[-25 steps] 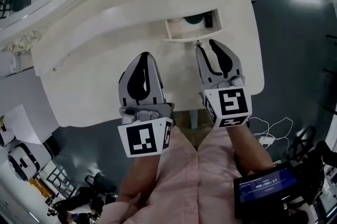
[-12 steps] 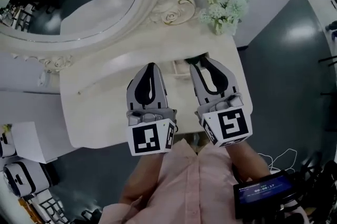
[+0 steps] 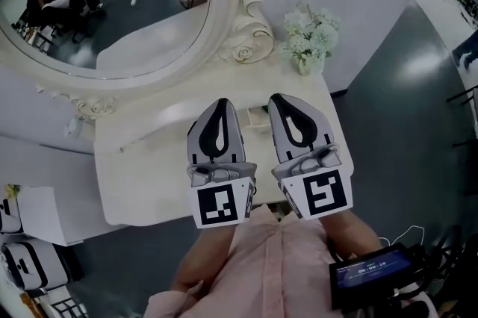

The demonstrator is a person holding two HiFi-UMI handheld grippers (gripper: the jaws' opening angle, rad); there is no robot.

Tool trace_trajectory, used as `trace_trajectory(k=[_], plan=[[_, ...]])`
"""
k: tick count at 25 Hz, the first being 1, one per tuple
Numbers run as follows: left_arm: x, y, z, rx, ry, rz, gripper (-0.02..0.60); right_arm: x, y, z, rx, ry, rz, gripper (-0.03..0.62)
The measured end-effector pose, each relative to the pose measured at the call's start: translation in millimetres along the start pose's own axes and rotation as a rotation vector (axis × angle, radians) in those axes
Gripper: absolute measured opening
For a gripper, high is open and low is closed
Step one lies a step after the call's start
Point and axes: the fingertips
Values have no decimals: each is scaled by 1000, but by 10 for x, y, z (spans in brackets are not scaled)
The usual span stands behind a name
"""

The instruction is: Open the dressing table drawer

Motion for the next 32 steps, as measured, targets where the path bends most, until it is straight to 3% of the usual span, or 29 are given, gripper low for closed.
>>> trace_trajectory(k=[32], plan=[[-184, 130, 160, -10, 22, -31, 21, -107, 102, 194, -2, 5, -28, 18]])
Point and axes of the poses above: the fingertips, and each gripper's own axes: x backward along the fingers, z to its right, y out of its underside, and after that the axes turned 13 degrees about -x, right-handed
